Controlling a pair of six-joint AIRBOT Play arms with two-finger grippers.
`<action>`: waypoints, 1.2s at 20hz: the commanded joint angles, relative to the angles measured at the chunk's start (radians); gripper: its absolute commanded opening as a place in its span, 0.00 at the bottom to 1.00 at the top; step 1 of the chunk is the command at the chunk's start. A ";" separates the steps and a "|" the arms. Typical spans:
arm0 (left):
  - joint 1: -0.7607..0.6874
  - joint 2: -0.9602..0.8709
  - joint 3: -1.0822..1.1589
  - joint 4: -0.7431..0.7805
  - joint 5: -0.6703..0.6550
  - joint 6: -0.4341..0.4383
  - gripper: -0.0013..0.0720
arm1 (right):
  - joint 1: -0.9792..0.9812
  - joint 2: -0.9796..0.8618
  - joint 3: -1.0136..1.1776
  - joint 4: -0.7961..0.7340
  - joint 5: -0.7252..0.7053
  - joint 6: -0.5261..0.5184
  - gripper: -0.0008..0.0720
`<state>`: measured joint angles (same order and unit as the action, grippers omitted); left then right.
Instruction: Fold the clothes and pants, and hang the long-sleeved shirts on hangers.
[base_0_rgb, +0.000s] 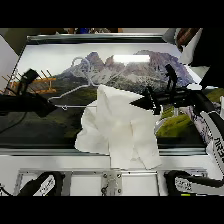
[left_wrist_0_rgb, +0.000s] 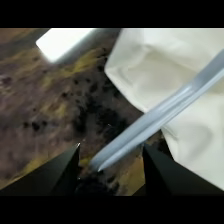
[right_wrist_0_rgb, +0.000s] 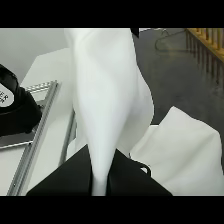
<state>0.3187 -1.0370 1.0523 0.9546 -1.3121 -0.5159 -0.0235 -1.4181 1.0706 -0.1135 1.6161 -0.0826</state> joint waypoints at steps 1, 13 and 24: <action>0.116 0.085 0.027 -0.004 0.087 -0.196 0.55 | -0.024 0.019 0.001 -0.005 0.001 0.000 0.05; 0.182 0.346 -0.310 -0.004 0.154 -0.737 0.55 | -0.055 0.077 0.001 -0.006 -0.033 0.003 0.05; -0.146 0.438 -0.445 -0.042 0.198 -1.189 0.55 | -0.077 0.080 0.001 -0.005 -0.102 0.003 0.05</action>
<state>0.3222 -0.5968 0.6350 0.9192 -1.1713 -1.5238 -0.0967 -1.3388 1.0706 -0.1192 1.5204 -0.0795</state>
